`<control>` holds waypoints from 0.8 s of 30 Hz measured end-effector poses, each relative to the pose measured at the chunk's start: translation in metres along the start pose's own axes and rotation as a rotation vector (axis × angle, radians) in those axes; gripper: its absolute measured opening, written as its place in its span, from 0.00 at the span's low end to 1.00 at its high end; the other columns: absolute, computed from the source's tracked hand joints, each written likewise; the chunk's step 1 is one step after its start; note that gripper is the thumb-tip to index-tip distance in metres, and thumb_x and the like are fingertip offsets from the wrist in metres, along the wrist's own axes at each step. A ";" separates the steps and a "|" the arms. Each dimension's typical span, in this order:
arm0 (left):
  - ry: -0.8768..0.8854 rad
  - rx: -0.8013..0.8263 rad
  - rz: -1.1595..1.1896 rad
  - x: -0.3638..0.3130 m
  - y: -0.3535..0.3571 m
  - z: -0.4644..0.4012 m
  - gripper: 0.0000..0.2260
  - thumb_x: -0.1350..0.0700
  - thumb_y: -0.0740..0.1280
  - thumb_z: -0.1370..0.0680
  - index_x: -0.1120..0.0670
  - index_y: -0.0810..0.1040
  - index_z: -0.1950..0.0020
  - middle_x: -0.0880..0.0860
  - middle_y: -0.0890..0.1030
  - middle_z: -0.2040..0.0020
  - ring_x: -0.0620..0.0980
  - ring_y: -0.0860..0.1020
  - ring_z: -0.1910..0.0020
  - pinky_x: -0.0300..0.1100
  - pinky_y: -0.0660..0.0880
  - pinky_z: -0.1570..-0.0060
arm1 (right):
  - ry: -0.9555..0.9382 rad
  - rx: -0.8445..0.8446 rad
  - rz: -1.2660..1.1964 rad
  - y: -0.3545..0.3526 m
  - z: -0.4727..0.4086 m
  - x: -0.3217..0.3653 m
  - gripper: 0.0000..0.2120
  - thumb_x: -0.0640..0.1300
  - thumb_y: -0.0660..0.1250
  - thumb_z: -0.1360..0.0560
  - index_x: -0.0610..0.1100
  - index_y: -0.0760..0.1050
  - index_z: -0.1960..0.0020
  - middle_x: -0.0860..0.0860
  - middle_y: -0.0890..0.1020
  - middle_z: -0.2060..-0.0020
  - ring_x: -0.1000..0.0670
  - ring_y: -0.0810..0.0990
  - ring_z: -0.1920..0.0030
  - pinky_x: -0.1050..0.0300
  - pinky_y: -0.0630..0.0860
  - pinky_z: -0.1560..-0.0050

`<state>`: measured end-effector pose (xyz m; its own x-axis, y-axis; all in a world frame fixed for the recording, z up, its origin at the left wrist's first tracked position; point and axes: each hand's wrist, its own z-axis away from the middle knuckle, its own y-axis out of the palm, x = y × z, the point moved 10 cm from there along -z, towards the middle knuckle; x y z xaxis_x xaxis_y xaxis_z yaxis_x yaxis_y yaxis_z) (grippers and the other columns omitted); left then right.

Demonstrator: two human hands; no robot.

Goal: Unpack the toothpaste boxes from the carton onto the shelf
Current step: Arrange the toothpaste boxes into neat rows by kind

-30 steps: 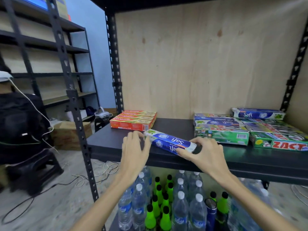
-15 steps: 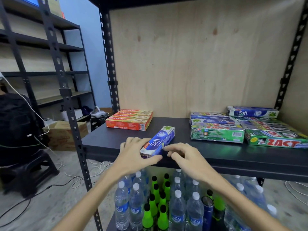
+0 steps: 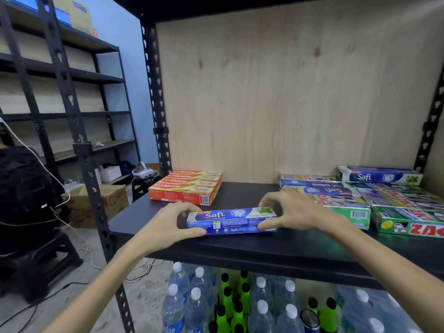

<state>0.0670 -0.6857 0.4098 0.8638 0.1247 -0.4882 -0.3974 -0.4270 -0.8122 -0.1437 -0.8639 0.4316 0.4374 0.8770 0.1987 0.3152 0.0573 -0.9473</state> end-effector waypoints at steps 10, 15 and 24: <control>0.028 -0.128 0.140 -0.017 -0.011 -0.126 0.19 0.44 0.75 0.26 0.42 0.77 0.36 0.42 0.82 0.45 0.40 0.79 0.49 0.35 0.75 0.51 | 0.114 -0.243 -0.146 -0.058 -0.061 -0.072 0.24 0.70 0.75 0.38 0.58 0.78 0.50 0.60 0.81 0.55 0.53 0.78 0.49 0.44 0.71 0.37; 0.013 -0.032 0.087 -0.010 0.014 -0.215 0.19 0.46 0.75 0.25 0.47 0.78 0.36 0.42 0.82 0.46 0.43 0.80 0.46 0.37 0.78 0.52 | 0.156 -0.270 -0.123 -0.057 -0.109 -0.118 0.23 0.66 0.76 0.36 0.55 0.77 0.47 0.57 0.80 0.54 0.52 0.78 0.52 0.44 0.72 0.38; -0.015 0.031 -0.073 0.013 0.055 -0.264 0.19 0.50 0.75 0.24 0.54 0.78 0.36 0.51 0.82 0.42 0.45 0.79 0.48 0.35 0.76 0.53 | 0.182 -0.232 -0.383 -0.015 -0.149 -0.159 0.21 0.52 0.83 0.36 0.45 0.81 0.49 0.52 0.85 0.56 0.55 0.81 0.60 0.63 0.79 0.57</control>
<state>0.1380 -0.9439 0.4424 0.8860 0.1682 -0.4321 -0.3432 -0.3887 -0.8550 -0.0928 -1.0751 0.4516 0.3871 0.7143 0.5830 0.6527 0.2343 -0.7204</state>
